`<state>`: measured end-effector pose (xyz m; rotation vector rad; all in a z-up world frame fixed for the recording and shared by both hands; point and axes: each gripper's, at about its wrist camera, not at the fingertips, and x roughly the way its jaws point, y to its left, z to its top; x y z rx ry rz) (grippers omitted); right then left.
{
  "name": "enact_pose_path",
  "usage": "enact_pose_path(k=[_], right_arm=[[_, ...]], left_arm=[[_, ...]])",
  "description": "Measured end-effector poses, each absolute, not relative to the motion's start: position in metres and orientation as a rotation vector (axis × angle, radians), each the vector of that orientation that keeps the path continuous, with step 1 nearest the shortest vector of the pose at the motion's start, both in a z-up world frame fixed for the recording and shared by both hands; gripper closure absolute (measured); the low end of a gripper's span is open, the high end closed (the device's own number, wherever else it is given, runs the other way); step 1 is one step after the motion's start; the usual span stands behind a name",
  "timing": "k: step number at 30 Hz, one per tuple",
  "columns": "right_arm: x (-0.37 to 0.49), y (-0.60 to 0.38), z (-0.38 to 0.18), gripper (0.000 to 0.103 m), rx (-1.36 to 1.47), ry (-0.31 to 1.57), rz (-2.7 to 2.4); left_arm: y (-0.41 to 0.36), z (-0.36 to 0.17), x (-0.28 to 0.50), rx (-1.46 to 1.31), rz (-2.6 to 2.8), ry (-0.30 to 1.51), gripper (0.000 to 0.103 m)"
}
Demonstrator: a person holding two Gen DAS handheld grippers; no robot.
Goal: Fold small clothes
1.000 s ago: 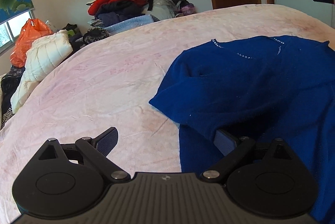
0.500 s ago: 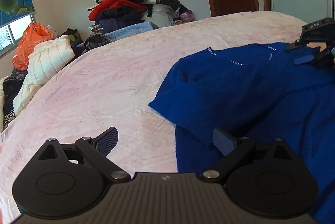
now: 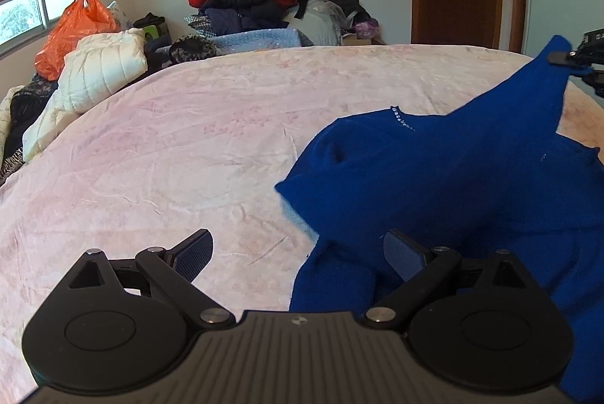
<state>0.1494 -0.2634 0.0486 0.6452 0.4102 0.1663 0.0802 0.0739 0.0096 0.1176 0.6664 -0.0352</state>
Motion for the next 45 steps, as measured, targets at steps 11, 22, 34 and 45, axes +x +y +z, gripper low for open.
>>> enact_pose_path(k=[11, 22, 34, 45], right_arm=[[0.134, -0.32, -0.021, 0.078, 0.618, 0.651, -0.153], [0.129, -0.279, -0.025, 0.052, 0.489, 0.647, -0.008], [0.12, -0.27, -0.03, 0.039, 0.457, 0.674, -0.02], [0.072, -0.254, -0.014, 0.022, 0.382, 0.657, 0.087]], left_arm=[[0.065, -0.004, 0.086, 0.134, -0.012, 0.739, 0.005], [0.041, -0.016, 0.086, 0.128, -0.002, 0.794, 0.005], [0.033, -0.02, 0.084, 0.135, 0.005, 0.808, 0.005], [0.03, -0.022, 0.08, 0.12, -0.004, 0.825, 0.005]])
